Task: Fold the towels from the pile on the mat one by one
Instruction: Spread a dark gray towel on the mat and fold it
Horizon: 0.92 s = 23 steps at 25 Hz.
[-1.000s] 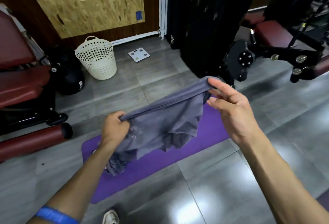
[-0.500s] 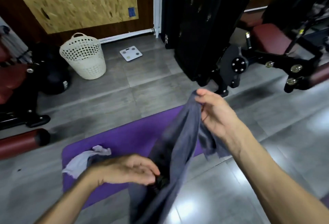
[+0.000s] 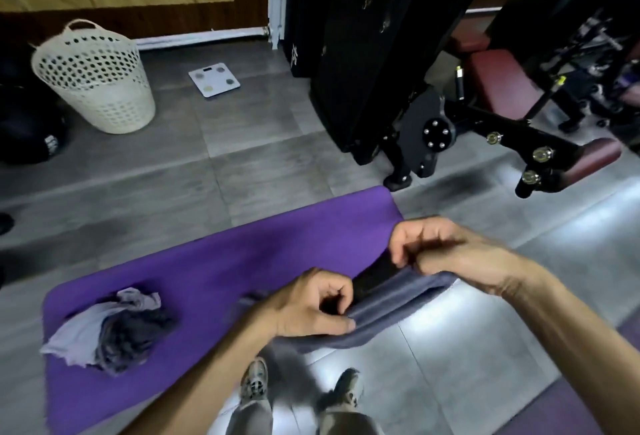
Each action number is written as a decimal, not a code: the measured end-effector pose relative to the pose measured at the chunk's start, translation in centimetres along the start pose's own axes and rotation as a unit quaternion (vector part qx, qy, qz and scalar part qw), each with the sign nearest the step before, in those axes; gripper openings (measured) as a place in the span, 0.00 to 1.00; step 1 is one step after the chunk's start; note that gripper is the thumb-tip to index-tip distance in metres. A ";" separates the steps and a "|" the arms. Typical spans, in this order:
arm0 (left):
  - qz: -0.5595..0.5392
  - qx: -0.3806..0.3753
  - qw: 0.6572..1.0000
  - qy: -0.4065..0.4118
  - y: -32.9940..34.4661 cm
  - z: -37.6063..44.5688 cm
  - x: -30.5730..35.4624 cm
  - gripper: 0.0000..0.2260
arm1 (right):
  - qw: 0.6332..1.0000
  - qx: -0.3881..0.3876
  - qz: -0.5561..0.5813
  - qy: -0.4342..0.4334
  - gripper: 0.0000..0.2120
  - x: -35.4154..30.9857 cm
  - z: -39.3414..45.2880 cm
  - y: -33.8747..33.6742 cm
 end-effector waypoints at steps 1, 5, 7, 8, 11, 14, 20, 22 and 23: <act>0.021 -0.014 0.999 -0.041 -0.6 0.3 -1.8 0.13 | 1.000 0.004 -0.003 -0.014 0.11 -0.3 0.1 -2.1; 0.102 0.000 0.971 -0.217 -2.9 -2.1 -10.3 0.14 | 0.988 0.126 0.056 -0.068 0.16 0.8 1.5 -12.4; 0.080 0.084 0.950 -0.291 -4.3 -4.2 -13.0 0.18 | 0.982 0.159 0.073 -0.069 0.17 2.6 2.8 -17.6; 0.083 0.136 0.934 -0.319 -4.9 -5.0 -13.2 0.19 | 0.982 0.167 0.055 -0.068 0.17 3.6 3.5 -20.0; 0.095 0.297 0.889 -0.334 -6.0 -6.0 -11.6 0.22 | 0.983 0.162 -0.031 -0.080 0.21 6.4 4.8 -25.0; 0.180 0.345 0.846 -0.365 -7.3 -5.4 -10.5 0.18 | 0.972 0.149 -0.153 -0.096 0.23 8.8 5.7 -28.0; 0.229 0.353 0.851 -0.314 -8.8 -6.5 -8.9 0.10 | 0.828 -0.074 -0.556 0.006 0.16 13.2 7.3 -26.0; 0.185 0.368 0.860 -0.301 -9.2 -7.7 -8.9 0.20 | 0.806 -0.010 -0.592 0.020 0.12 13.3 8.1 -26.6; 0.192 0.369 0.860 -0.296 -9.6 -7.9 -9.0 0.19 | 0.821 0.024 -0.571 0.010 0.11 12.9 8.5 -26.6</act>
Point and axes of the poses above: each hand's wrist, its own z-axis towards the middle knuckle, its own y-axis out of the palm, x = y × z, the point moved 6 cm from there along z, towards the middle knuckle, and after that the axes turned 5 degrees about -x, right-handed, at the moved point
